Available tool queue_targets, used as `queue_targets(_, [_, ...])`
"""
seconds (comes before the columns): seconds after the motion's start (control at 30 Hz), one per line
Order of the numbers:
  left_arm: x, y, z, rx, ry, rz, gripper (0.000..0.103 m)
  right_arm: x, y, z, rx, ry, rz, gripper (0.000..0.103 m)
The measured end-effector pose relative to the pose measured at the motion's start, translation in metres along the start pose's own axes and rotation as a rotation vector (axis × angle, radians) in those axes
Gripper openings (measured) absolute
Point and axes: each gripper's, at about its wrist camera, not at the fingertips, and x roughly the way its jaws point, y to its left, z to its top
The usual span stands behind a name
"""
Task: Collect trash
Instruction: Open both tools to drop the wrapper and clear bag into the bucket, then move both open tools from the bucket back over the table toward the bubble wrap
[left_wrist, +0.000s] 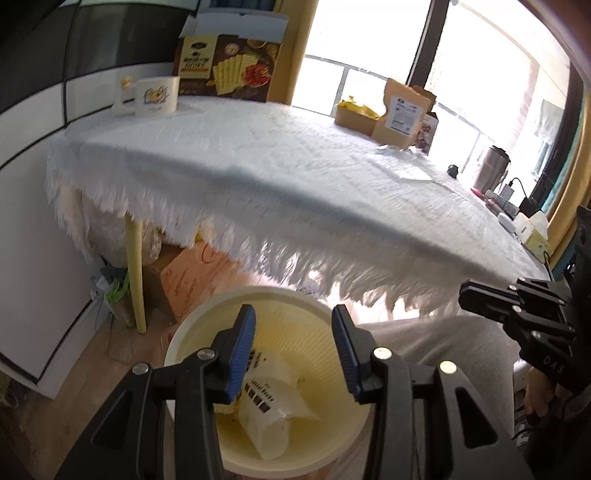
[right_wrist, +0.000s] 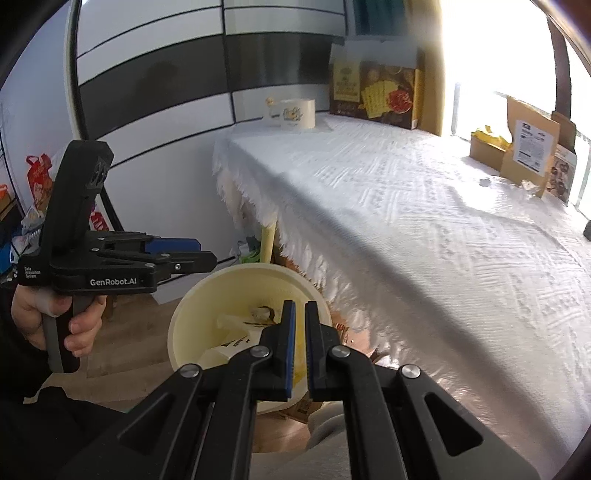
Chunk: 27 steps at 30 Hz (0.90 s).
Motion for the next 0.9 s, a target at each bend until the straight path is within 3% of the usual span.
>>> queue_targets(0.53, [0.01,-0.071,0.032,0.114,-0.047,-0.03,0.048,-0.04,-0.065,-0.008,0.08,-0.073,-0.051,0.006])
queue_targets(0.7, [0.019,-0.087,0.04,0.138,-0.057,-0.045,0.048,-0.046,-0.09,-0.011,0.105,-0.075,-0.069,0.016])
queue_targets(0.9, [0.033,-0.102,0.052,0.152,-0.061,-0.066,0.048,-0.05,-0.118,-0.007,0.116,-0.067,-0.098,0.019])
